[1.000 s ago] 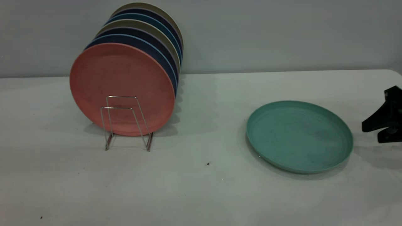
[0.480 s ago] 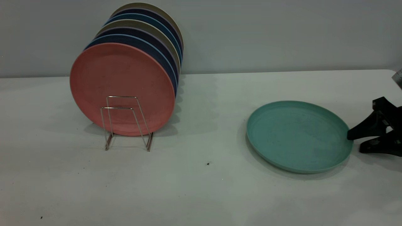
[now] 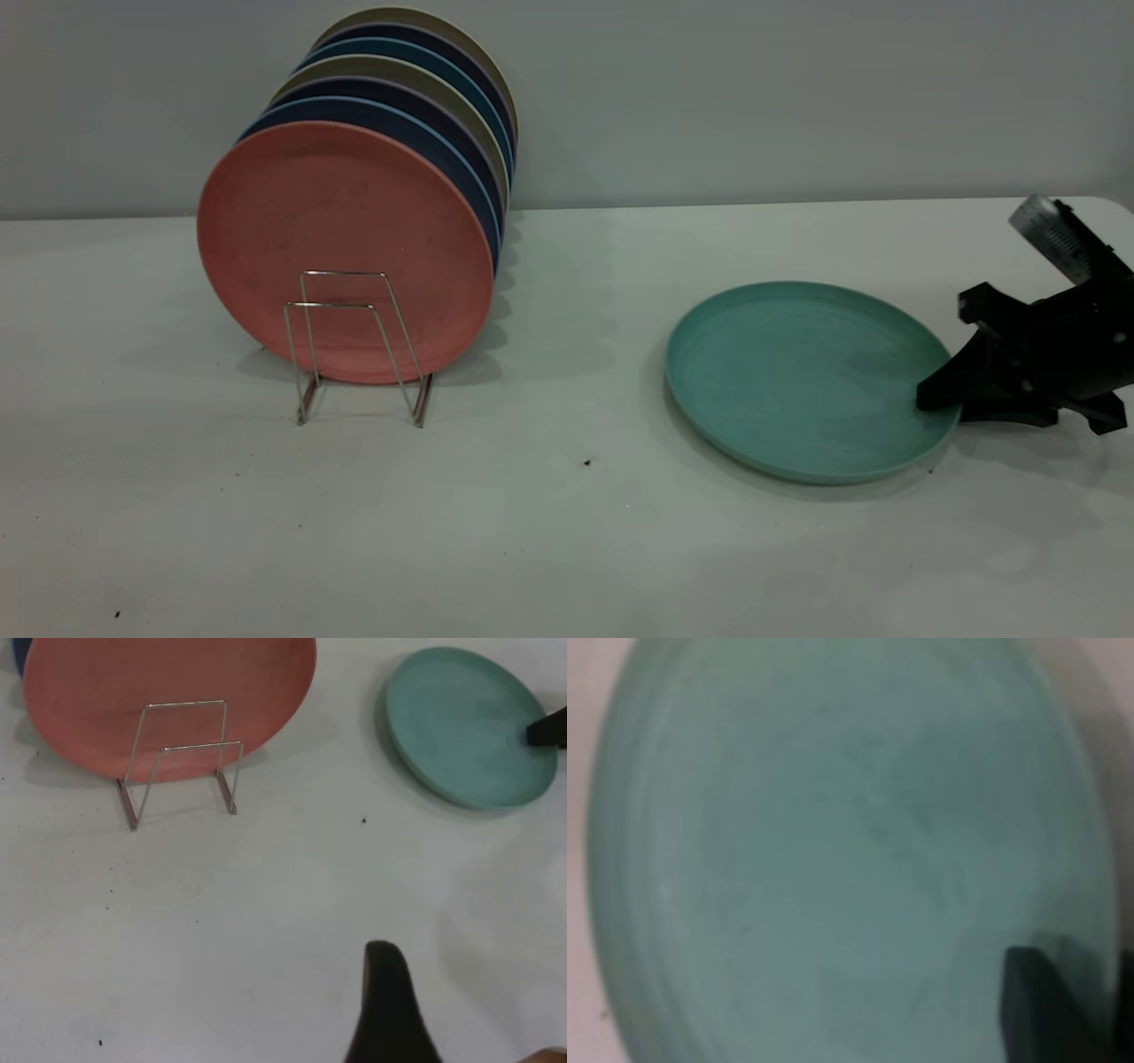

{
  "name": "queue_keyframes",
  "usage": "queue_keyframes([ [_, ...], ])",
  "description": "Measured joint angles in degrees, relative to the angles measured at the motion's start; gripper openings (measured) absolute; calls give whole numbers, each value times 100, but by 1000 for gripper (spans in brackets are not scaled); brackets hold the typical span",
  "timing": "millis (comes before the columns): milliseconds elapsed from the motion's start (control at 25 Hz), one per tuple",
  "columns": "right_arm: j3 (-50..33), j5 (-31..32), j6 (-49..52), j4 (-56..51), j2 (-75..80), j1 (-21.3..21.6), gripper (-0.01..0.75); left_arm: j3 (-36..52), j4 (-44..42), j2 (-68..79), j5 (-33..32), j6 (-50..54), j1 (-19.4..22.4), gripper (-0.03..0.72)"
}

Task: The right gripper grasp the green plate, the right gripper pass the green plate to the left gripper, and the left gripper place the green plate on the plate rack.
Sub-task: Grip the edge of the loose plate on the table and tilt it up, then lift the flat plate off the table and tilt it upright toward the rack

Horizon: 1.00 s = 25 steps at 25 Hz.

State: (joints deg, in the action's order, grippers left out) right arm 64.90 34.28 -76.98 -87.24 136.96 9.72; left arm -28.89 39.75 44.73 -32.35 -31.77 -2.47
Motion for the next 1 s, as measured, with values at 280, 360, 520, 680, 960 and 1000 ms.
queue_keyframes([
  [280, 11, -195, 203, 119, -124, 5, 14, 0, 122, 18, 21, -72, 0, 510],
  [360, 4, -359, 228, 381, -283, 12, 13, 0, 164, 140, 21, -248, 0, 504],
  [520, -7, -433, 326, 863, -861, 12, 13, 0, 743, 781, 29, -630, 0, 498],
  [680, -7, -288, 421, 1187, -1356, 12, 13, 0, 1832, 1625, 195, -1662, 0, 498],
  [960, -7, 23, 545, 1496, -1599, -290, 13, -430, 3636, 3431, 315, -3588, -67, 497],
  [1000, -7, 65, 552, 1538, -1599, -367, 13, -548, 3763, 3667, 315, -3726, -110, 497],
])
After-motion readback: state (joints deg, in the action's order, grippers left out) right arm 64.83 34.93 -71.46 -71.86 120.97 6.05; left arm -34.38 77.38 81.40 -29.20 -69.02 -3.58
